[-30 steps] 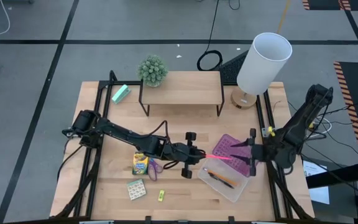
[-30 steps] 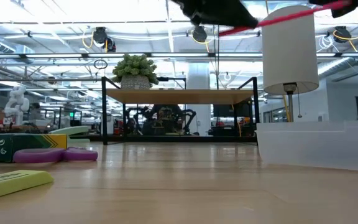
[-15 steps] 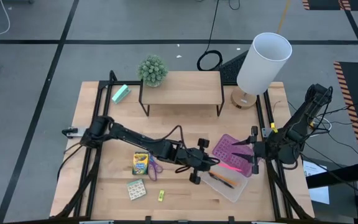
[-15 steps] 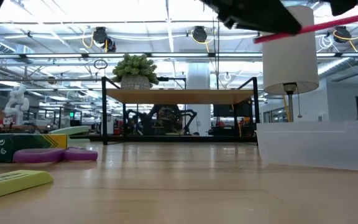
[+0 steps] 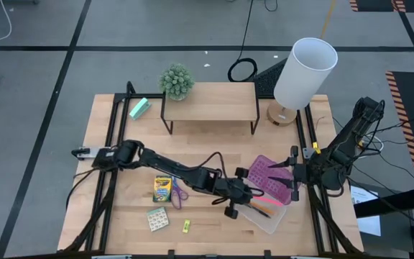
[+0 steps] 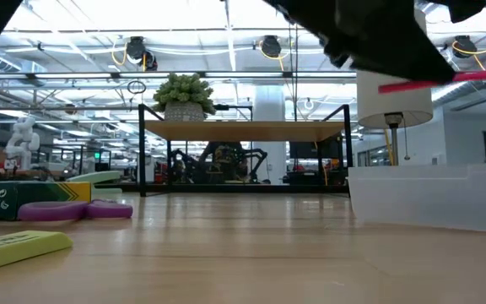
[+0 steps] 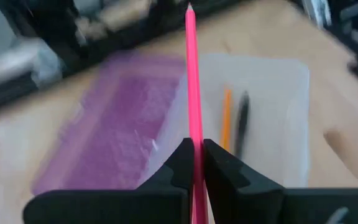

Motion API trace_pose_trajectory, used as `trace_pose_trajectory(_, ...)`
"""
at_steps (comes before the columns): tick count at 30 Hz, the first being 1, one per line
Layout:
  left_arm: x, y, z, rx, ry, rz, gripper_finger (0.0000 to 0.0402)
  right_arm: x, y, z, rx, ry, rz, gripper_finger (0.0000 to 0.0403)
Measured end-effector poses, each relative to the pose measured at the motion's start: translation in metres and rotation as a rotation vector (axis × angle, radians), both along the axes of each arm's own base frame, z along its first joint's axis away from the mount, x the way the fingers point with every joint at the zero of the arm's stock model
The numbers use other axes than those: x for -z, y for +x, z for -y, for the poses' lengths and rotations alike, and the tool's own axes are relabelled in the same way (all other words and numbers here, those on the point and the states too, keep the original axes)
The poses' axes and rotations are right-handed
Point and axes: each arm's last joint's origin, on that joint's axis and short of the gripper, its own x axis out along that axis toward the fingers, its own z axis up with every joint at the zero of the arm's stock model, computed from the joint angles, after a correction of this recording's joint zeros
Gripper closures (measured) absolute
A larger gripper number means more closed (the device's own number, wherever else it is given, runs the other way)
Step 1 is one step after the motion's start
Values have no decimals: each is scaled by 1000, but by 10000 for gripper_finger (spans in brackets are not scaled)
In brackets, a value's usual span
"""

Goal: Pack school essentials
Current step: Put the pink pencil into the purple supply box

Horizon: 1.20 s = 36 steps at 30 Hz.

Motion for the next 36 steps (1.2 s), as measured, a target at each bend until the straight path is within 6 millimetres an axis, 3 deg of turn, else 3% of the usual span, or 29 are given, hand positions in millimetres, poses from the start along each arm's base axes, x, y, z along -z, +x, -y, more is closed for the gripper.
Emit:
trace_pose_trajectory(23, 55, 9, 7, -46, -134, -108, 376, 0, 0, 0, 3, 14, 0, 245)
trace_pose_trajectory(36, 59, 6, 8, -45, -145, -156, 375, 0, 0, 0, 3, 14, 0, 245)
